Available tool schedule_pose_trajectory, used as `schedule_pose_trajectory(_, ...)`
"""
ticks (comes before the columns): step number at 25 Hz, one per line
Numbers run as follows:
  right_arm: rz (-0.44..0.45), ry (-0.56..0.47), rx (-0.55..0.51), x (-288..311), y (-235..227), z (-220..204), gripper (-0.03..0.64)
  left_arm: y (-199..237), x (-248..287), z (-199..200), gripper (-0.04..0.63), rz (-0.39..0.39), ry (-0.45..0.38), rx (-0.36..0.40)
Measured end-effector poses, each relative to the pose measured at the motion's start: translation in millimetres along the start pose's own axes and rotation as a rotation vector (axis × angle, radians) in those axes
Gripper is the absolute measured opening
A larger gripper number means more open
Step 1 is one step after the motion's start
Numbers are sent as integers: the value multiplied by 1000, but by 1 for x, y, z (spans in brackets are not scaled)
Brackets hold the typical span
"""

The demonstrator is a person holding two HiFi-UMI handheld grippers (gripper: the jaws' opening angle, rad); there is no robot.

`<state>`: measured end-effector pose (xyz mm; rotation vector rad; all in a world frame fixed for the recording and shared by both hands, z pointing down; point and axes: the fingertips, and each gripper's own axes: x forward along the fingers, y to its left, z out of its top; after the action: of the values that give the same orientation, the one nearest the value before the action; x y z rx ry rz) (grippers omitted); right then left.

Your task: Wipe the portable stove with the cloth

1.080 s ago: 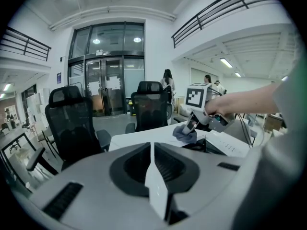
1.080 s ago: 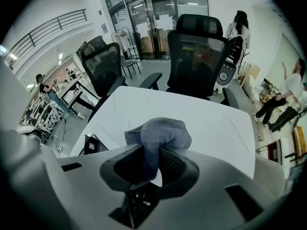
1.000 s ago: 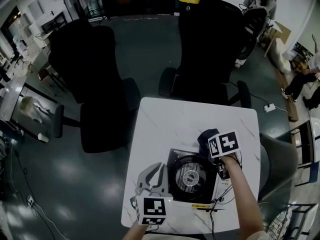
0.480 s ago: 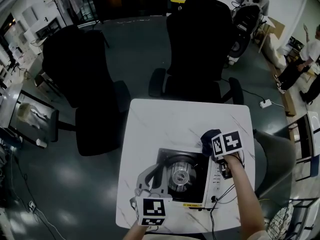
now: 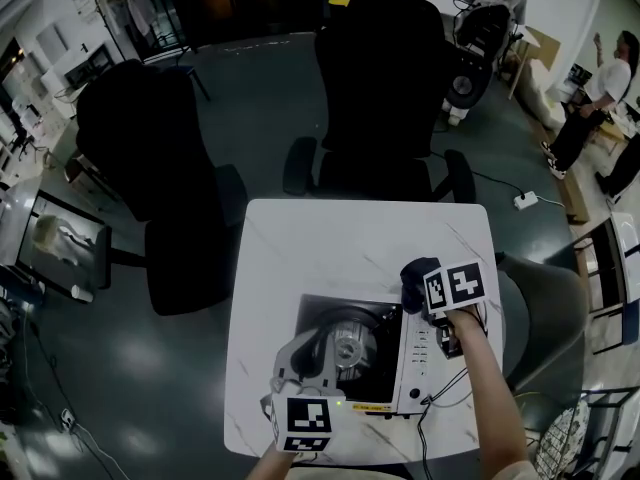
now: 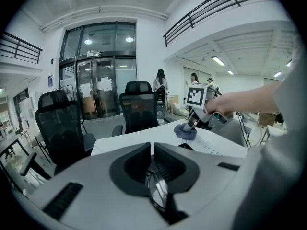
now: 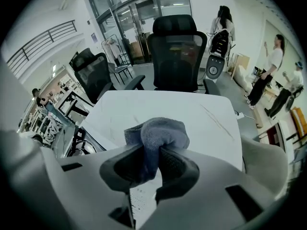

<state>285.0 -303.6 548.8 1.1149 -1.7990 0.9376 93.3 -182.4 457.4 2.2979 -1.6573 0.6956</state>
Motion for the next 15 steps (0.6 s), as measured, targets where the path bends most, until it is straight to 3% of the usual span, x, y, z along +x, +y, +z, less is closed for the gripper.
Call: schedule_pose_trajectory(15, -47, -52, 60, -17, -45, -16, 92, -32, -1, 1, 31, -16, 4, 22)
